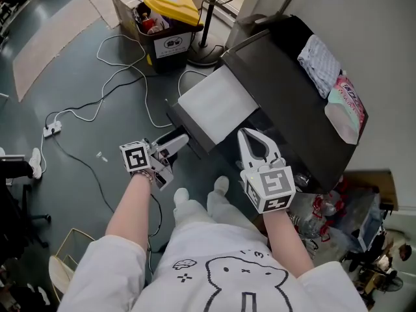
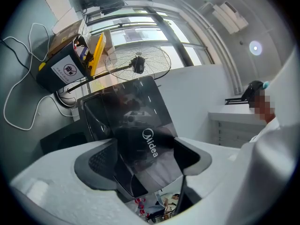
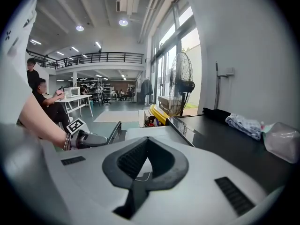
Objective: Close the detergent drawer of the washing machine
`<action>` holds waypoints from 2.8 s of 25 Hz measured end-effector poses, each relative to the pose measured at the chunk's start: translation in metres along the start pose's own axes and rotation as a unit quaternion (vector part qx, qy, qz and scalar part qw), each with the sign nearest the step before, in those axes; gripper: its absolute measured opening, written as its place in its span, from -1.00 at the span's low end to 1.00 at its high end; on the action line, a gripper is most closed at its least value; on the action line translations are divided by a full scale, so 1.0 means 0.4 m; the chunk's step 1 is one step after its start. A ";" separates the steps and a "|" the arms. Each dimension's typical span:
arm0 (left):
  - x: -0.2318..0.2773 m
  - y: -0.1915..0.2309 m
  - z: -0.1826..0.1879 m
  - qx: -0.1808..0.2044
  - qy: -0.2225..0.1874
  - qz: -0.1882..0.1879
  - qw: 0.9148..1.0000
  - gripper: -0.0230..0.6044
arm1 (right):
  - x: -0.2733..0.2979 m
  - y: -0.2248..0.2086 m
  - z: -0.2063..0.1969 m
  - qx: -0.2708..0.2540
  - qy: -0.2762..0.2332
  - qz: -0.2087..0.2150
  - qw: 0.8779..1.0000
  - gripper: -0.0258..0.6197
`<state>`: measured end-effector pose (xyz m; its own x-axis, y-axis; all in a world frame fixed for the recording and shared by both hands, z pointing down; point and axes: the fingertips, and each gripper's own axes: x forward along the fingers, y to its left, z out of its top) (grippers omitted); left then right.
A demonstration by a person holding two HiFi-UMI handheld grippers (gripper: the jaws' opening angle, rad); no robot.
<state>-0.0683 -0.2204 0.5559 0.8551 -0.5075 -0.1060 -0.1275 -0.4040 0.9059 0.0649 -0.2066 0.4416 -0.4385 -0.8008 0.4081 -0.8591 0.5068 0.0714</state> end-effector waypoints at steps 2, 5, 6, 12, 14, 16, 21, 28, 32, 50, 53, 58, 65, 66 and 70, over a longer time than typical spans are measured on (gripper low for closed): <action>0.016 -0.002 0.005 -0.002 -0.001 -0.002 1.000 0.21 | 0.004 -0.007 0.002 0.001 -0.001 0.000 1.000 -0.92; 0.039 0.003 0.009 -0.002 -0.003 0.003 1.000 0.21 | 0.007 -0.017 0.006 0.000 -0.003 0.001 1.000 -0.92; 0.045 0.005 0.011 -0.002 -0.004 0.004 1.000 0.21 | 0.008 -0.022 0.007 0.000 -0.004 0.001 1.000 -0.92; 0.067 0.008 0.013 -0.004 -0.003 0.005 1.000 0.21 | 0.008 -0.053 0.011 0.002 -0.006 -0.002 1.000 -0.92; 0.073 0.009 0.016 -0.003 -0.003 0.006 1.000 0.21 | 0.011 -0.060 0.014 0.001 -0.007 -0.003 1.000 -0.92; 0.080 0.011 0.019 -0.003 -0.003 0.006 1.000 0.21 | 0.014 -0.069 0.018 0.000 -0.007 -0.005 1.000 -0.92; 0.105 0.013 0.026 -0.006 0.001 0.006 1.000 0.21 | 0.019 -0.092 0.024 0.002 -0.009 -0.011 1.000 -0.92; 0.151 0.025 0.033 -0.008 0.004 0.008 1.000 0.21 | 0.027 -0.136 0.031 0.002 -0.010 -0.020 1.000 -0.92; 0.172 0.030 0.035 -0.003 0.005 0.006 1.000 0.21 | 0.031 -0.161 0.033 0.003 -0.011 -0.023 1.000 -0.92; 0.274 0.045 0.057 -0.009 0.008 0.010 1.000 0.21 | 0.035 -0.253 0.074 0.001 -0.027 -0.042 0.999 -0.92; 0.304 0.051 0.062 -0.009 0.009 0.014 1.000 0.21 | 0.029 -0.277 0.081 0.001 -0.031 -0.046 0.998 -0.92; 0.349 0.055 0.071 -0.010 0.006 0.004 1.000 0.20 | 0.028 -0.320 0.082 0.004 -0.033 -0.055 0.998 -0.92; 0.389 0.066 0.076 -0.017 0.001 0.008 1.000 0.20 | 0.030 -0.351 0.081 0.007 -0.035 -0.059 0.998 -0.92; 0.393 0.066 0.077 -0.017 -0.001 0.007 1.000 0.21 | 0.030 -0.353 0.081 0.007 -0.035 -0.059 0.998 -0.92; 0.405 0.059 0.079 -0.010 -0.003 0.001 1.000 0.20 | 0.026 -0.361 0.079 0.009 -0.037 -0.060 0.997 -0.92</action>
<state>0.0515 -0.3362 0.5471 0.8521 -0.5126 -0.1060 -0.1197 -0.3879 0.9139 0.1762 -0.2982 0.4068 -0.3491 -0.8772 0.3296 -0.9110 0.4001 0.1000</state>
